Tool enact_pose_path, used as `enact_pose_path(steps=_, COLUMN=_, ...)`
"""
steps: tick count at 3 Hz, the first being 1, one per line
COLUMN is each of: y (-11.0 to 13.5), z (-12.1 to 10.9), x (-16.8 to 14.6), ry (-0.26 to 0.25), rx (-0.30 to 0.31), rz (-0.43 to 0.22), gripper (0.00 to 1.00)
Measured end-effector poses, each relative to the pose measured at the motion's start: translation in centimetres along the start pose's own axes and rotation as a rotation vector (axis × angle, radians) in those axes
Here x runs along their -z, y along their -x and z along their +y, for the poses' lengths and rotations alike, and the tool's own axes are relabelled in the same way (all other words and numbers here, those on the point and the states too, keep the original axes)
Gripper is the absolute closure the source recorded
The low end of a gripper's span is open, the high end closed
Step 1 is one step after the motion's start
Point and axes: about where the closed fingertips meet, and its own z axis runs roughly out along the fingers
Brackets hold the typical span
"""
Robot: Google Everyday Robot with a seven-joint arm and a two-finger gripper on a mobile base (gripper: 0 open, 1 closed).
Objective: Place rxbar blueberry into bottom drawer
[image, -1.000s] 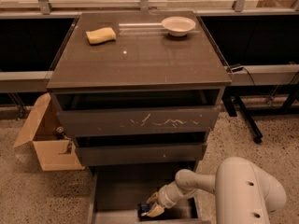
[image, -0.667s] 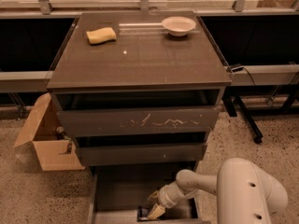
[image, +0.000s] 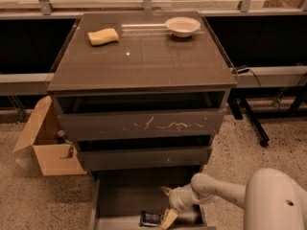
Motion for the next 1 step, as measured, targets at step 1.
enact_pose_path(steps=1, y=1.60, z=0.42, x=3.88, ry=-0.014, rx=0.017, rz=-0.055, gripper=0.00)
